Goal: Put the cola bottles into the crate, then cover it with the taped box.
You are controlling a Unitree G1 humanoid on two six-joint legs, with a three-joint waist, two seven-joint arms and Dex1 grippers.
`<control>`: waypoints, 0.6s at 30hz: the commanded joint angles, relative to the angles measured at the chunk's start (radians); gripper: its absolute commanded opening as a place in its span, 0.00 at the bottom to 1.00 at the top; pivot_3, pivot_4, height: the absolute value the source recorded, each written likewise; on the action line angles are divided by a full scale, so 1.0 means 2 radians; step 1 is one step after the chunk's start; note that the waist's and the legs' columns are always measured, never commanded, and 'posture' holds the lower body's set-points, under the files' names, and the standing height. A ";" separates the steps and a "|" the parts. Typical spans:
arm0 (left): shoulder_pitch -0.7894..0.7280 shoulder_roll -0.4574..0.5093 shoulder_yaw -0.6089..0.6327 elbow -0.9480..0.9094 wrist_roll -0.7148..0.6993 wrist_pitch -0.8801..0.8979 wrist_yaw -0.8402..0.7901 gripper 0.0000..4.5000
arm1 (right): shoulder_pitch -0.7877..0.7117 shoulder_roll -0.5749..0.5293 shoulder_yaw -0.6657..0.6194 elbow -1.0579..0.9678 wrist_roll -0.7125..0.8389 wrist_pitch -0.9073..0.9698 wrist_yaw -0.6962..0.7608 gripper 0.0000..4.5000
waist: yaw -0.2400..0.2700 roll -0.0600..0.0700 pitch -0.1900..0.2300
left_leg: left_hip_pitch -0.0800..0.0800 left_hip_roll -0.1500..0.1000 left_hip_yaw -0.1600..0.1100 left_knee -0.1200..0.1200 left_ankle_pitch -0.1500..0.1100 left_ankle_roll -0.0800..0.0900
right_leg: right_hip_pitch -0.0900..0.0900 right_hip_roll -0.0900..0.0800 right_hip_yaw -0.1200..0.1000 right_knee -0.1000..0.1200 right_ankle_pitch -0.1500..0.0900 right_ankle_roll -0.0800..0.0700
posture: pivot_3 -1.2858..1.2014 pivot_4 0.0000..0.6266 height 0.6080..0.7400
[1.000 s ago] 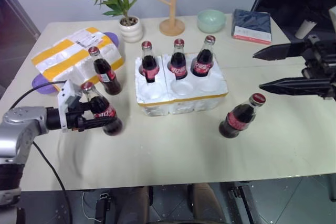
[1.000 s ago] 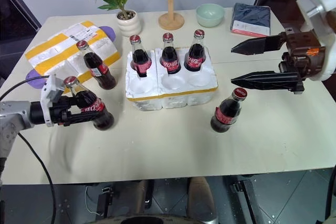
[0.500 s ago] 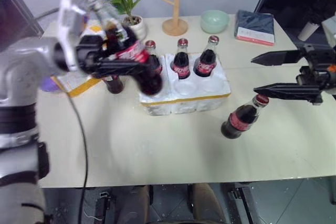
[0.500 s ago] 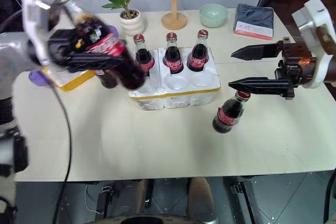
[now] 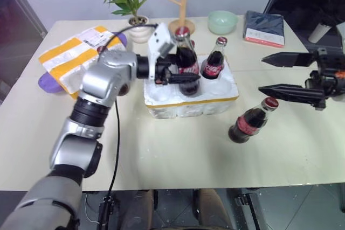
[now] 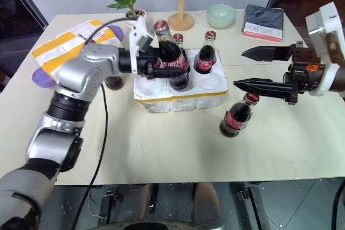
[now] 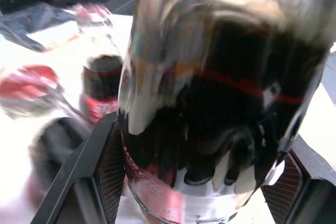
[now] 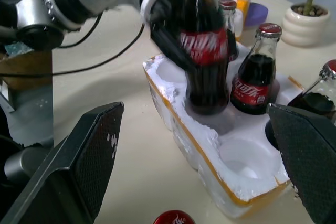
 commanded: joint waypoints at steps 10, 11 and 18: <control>0.024 -0.016 -0.024 -0.020 0.061 -0.034 0.014 0.73 | -0.011 0.012 0.010 0.005 -0.011 -0.026 -0.022 1.00 | -0.002 0.000 0.000 | 0.000 0.000 0.000 0.000 0.000 0.000 | 0.000 0.000 0.000 0.000 0.000 0.000 | 0.52 0.24 0.99; 0.026 -0.017 -0.023 -0.024 0.061 -0.033 0.014 0.84 | -0.012 0.012 0.014 0.006 -0.014 -0.029 -0.021 1.00 | -0.002 0.000 0.000 | 0.000 0.000 0.000 0.000 0.000 0.000 | 0.000 0.000 0.000 0.000 0.000 0.000 | 0.52 0.24 0.99; 0.049 0.021 0.023 -0.106 0.027 0.010 0.009 0.99 | -0.028 0.009 0.041 0.026 -0.032 -0.048 -0.009 1.00 | -0.002 0.000 0.000 | 0.000 0.000 0.000 0.000 0.000 0.000 | 0.000 0.000 0.000 0.000 0.000 0.000 | 0.52 0.24 0.99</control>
